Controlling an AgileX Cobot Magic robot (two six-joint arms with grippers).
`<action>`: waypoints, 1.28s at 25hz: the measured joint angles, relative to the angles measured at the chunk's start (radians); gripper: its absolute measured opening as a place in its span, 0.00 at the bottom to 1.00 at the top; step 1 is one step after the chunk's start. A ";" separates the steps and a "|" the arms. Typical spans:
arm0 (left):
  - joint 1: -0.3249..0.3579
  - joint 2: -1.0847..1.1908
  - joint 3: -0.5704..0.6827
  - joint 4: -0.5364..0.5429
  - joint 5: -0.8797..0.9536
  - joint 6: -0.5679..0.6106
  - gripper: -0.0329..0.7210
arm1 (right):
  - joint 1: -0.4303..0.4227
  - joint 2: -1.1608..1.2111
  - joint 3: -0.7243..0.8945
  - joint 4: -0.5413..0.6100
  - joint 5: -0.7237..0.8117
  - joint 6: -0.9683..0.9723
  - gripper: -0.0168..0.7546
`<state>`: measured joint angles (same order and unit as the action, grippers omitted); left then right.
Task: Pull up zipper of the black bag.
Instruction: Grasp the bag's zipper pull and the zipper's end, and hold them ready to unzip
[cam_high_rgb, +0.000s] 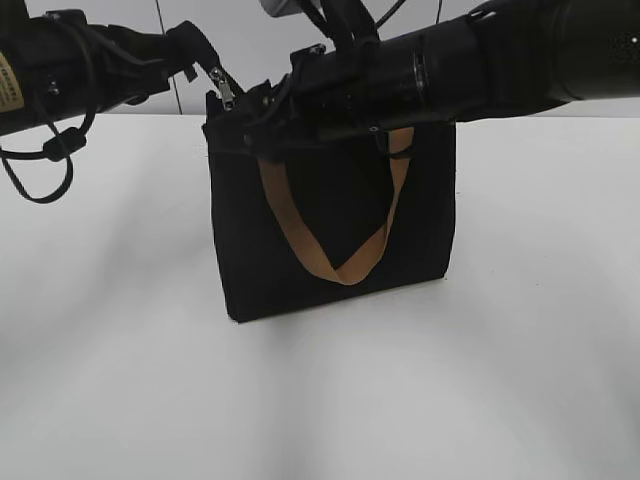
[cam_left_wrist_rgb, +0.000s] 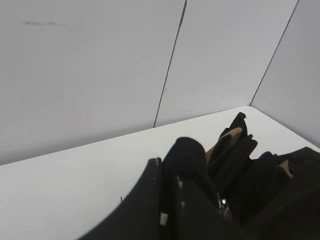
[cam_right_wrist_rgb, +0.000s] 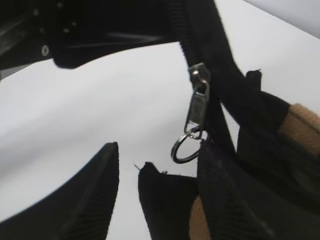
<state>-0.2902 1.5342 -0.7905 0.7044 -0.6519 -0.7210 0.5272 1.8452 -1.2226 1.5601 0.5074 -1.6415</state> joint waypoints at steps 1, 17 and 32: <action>0.000 0.000 0.000 0.001 0.000 -0.001 0.04 | 0.000 0.004 0.000 0.015 -0.012 0.000 0.52; 0.000 0.000 0.000 0.023 -0.004 -0.005 0.04 | 0.000 0.044 0.000 0.203 -0.058 0.001 0.32; 0.000 -0.001 -0.002 0.082 0.136 -0.016 0.04 | 0.000 0.022 0.000 0.206 -0.087 0.046 0.00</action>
<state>-0.2902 1.5329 -0.7925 0.7866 -0.5159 -0.7369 0.5272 1.8668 -1.2226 1.7661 0.4202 -1.5951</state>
